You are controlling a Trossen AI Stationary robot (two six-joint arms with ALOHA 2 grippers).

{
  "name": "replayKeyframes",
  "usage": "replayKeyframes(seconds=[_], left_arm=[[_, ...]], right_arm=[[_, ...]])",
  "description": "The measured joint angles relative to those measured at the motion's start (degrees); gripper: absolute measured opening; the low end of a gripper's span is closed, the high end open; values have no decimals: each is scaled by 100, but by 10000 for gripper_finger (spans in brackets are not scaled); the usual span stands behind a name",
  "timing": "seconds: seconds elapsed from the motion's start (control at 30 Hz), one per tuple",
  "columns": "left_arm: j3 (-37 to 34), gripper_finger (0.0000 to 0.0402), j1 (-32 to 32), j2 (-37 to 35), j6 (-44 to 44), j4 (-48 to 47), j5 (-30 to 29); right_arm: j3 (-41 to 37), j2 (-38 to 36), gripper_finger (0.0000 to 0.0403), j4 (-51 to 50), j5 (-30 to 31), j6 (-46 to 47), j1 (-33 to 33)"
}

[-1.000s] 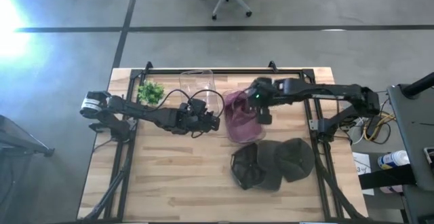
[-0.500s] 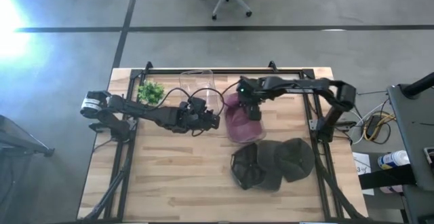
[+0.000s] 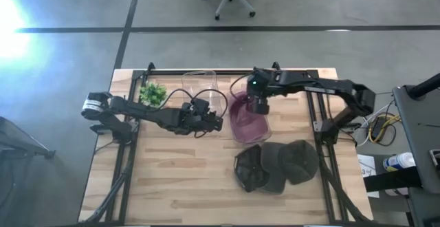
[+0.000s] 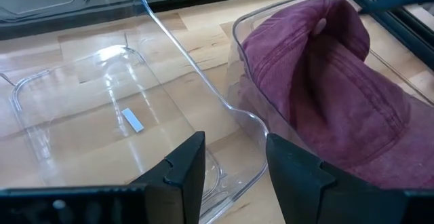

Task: Pick & Place hat
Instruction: Adjust the right transparent bin

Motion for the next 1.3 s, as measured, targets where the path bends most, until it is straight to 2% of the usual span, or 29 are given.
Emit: replayKeyframes(seconds=[0.2,0.27,0.33,0.47,0.63,0.77,0.87,1.03,1.3], left_arm=[[0,149,39,0,194,2,61],[0,149,48,0,373,0,110],[0,149,48,-2,554,-34,177],[0,149,48,-70,905,-280,412],[0,149,-31,-280,1272,-895,615],[0,149,-62,-461,1311,-1247,632],[0,149,-58,-557,1396,-1370,632],[-9,149,-66,-679,1669,-1479,642],[-28,149,-434,-782,1665,-2267,666]], right_arm=[[-11,-751,212,-544,333,140,-4],[-20,-906,212,-914,313,458,6],[-40,-1092,212,-1256,7,823,142],[-151,-1374,212,-1439,-952,1655,779],[-234,-1425,212,-1422,-1079,2535,1973],[-237,-1120,212,-1008,-1247,3091,2887],[-240,-789,203,-657,-1387,3376,3280],[-167,-116,168,-80,-1803,3512,3392],[166,677,120,446,-1678,3495,3117]])
